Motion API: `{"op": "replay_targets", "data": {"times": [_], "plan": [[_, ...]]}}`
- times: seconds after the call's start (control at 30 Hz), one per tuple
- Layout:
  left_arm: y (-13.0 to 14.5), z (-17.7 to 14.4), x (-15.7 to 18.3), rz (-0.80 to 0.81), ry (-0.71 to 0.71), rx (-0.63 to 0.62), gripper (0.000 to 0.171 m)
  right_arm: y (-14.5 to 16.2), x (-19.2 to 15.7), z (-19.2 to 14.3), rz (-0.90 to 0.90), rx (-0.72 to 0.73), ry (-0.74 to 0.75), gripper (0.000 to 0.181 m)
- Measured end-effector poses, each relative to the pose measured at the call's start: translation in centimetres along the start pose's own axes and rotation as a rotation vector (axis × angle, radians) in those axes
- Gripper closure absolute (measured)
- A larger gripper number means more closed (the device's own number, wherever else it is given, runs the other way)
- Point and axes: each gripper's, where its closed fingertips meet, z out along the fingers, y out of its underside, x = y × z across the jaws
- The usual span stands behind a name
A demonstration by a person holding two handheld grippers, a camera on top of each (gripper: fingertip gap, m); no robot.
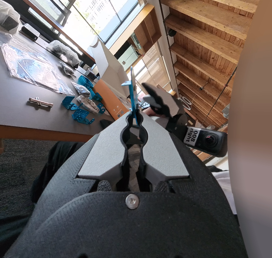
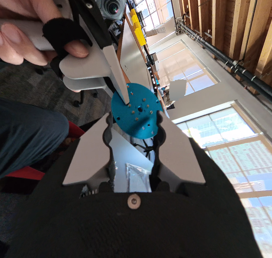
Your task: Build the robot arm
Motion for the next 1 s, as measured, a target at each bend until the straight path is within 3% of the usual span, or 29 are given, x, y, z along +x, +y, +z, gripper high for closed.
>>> {"op": "replay_targets", "data": {"times": [0.07,0.13,0.4,0.57,0.73,0.8,1.0], "plan": [[0.6,0.2,-0.1,0.02,-0.008,-0.031,0.169,-0.5,-0.3,0.1,-0.076,0.006,-0.03,0.118],[0.8,0.3,0.1,0.018,-0.001,-0.043,0.169,-0.4,-1.1,0.2,-0.095,-0.017,-0.107,0.126],[0.3,0.2,0.5,0.071,-0.011,-0.028,0.169,-0.6,-0.7,0.3,-0.006,-0.022,-0.115,0.128],[0.0,0.1,0.8,0.073,-0.002,-0.01,0.168,-0.9,-0.9,0.0,0.01,-0.01,-0.13,0.148],[-0.3,0.0,1.0,0.043,0.011,0.0,0.168,-1.1,-0.5,0.1,-0.071,-0.032,-0.062,0.146],[-0.2,0.0,0.7,0.044,-0.004,-0.005,0.169,-1.1,0.2,0.2,-0.093,-0.041,-0.015,0.126],[0.6,0.3,0.3,0.147,-0.078,-0.067,0.169,-0.1,-0.7,0.3,-0.169,-0.104,-0.082,0.121]]}}
